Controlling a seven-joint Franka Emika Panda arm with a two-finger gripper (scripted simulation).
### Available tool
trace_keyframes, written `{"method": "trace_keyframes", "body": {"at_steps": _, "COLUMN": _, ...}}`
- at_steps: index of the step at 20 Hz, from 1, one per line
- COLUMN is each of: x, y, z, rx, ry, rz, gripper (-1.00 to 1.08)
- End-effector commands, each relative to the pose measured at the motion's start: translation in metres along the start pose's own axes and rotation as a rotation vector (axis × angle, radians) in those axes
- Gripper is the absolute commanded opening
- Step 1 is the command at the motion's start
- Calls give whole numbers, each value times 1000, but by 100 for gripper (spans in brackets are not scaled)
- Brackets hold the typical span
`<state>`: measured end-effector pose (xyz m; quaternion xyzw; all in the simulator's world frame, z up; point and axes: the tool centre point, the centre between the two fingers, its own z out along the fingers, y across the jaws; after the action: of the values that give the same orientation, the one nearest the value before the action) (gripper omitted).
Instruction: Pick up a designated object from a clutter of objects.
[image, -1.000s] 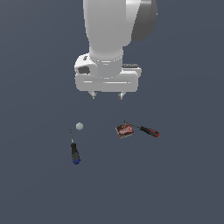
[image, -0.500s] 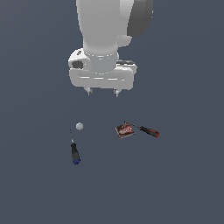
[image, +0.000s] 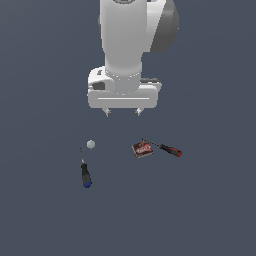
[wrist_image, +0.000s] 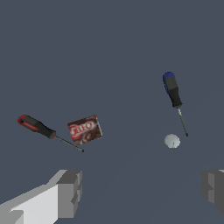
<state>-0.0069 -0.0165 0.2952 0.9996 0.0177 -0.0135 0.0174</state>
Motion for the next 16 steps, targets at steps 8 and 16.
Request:
{"method": "trace_keyframes", "body": {"at_steps": 8, "x": 13, "y": -53, "z": 68, "rx": -22, "ry": 6, "rz": -306, "gripper": 100}}
{"method": "trace_keyframes", "body": {"at_steps": 16, "x": 9, "y": -118, "z": 143, "rx": -22, "ry": 17, "rz": -663, "gripper": 100}}
